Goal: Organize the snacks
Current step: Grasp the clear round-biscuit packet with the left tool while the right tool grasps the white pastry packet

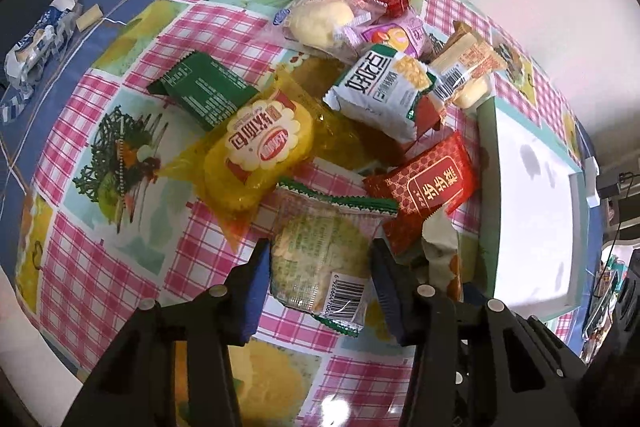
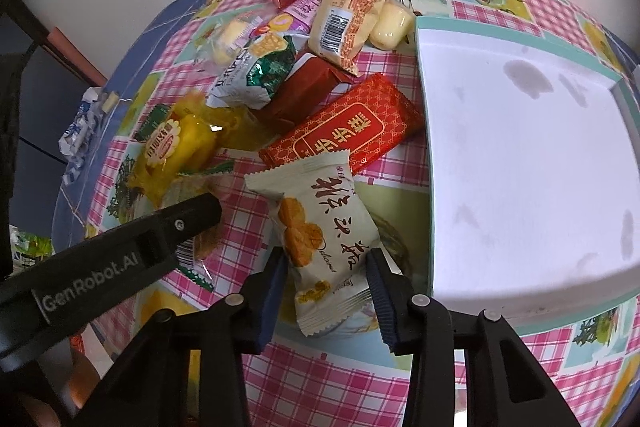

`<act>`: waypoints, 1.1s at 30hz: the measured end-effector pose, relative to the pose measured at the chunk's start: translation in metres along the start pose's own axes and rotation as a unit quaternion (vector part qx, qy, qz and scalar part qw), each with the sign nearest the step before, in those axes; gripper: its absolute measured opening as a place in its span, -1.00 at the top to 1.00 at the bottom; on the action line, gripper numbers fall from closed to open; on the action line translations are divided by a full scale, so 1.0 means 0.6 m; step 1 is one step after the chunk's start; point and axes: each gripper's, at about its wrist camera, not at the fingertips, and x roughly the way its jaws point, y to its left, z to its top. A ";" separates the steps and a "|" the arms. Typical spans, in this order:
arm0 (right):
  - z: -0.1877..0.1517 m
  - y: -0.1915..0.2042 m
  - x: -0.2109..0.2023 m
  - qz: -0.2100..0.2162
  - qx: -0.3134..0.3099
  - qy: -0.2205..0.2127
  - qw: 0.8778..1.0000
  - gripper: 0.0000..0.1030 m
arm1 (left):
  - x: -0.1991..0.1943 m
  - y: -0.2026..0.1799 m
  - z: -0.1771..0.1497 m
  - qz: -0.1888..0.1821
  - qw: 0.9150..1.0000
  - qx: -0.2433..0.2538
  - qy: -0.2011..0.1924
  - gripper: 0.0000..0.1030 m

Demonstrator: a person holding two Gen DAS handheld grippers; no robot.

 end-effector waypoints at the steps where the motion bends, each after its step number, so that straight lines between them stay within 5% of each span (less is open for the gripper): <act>1: -0.001 0.000 -0.002 0.002 0.000 -0.002 1.000 0.19 | -0.003 0.001 0.001 0.000 1.000 -0.002 -0.001 0.01; 21: -0.002 -0.012 -0.042 0.017 0.012 -0.041 0.999 0.58 | -0.019 0.016 -0.006 -0.004 1.000 -0.009 -0.015 0.01; 33: -0.001 -0.023 -0.079 0.036 0.024 -0.074 0.996 0.62 | -0.042 0.008 -0.010 -0.010 0.999 -0.001 -0.042 0.01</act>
